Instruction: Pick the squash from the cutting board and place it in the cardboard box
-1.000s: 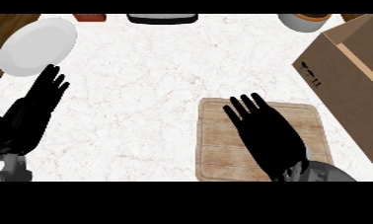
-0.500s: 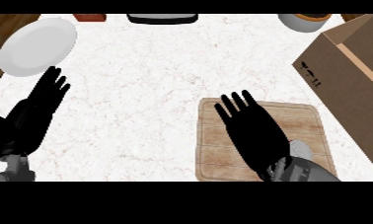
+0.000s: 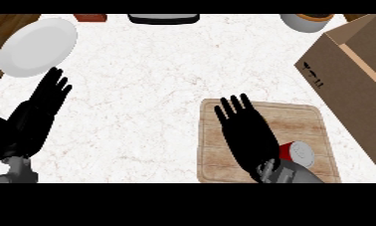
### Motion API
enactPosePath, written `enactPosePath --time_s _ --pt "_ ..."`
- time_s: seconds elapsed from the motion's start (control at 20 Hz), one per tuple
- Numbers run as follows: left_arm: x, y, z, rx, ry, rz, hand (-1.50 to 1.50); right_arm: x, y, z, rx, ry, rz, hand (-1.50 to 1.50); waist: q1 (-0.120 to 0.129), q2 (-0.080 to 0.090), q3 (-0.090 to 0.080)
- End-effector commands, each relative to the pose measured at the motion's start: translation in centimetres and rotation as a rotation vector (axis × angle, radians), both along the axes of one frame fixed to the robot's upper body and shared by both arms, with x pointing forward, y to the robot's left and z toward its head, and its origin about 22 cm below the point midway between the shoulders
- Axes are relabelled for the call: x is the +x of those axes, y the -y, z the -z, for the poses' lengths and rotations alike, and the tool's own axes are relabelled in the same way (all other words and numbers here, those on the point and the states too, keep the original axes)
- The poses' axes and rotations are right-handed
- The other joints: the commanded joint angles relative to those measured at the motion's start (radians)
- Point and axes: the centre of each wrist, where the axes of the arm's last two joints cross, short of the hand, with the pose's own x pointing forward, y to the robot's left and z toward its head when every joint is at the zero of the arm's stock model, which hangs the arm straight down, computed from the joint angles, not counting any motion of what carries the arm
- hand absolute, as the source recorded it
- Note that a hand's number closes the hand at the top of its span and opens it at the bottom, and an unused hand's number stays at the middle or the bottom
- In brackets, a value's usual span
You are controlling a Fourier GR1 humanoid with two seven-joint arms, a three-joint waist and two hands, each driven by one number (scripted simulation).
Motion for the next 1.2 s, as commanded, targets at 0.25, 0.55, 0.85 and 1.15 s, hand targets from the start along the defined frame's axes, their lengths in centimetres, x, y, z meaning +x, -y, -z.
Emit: enactPosePath --time_s 0.25,0.55,0.85,1.15 --pt "-0.4 0.0 -1.3 0.024 -0.002 -0.01 0.0 -1.2 -0.4 2.1 -0.069 0.013 0.028 -1.5 0.0 -0.001 0.0" --pt "-0.2 -0.2 0.8 -0.002 0.012 0.005 0.0 0.9 2.4 2.3 -0.088 -0.021 0.023 -1.5 -0.002 0.0 0.0" --pt "1.4 -0.9 -0.6 -0.013 0.005 0.002 0.0 2.1 4.4 5.2 -0.125 -0.029 0.047 -1.5 -0.003 0.001 0.0" --pt "0.7 0.4 -0.3 -0.003 0.002 0.003 0.0 3.4 2.6 4.2 -0.117 -0.023 0.051 -1.5 0.0 0.0 0.0"
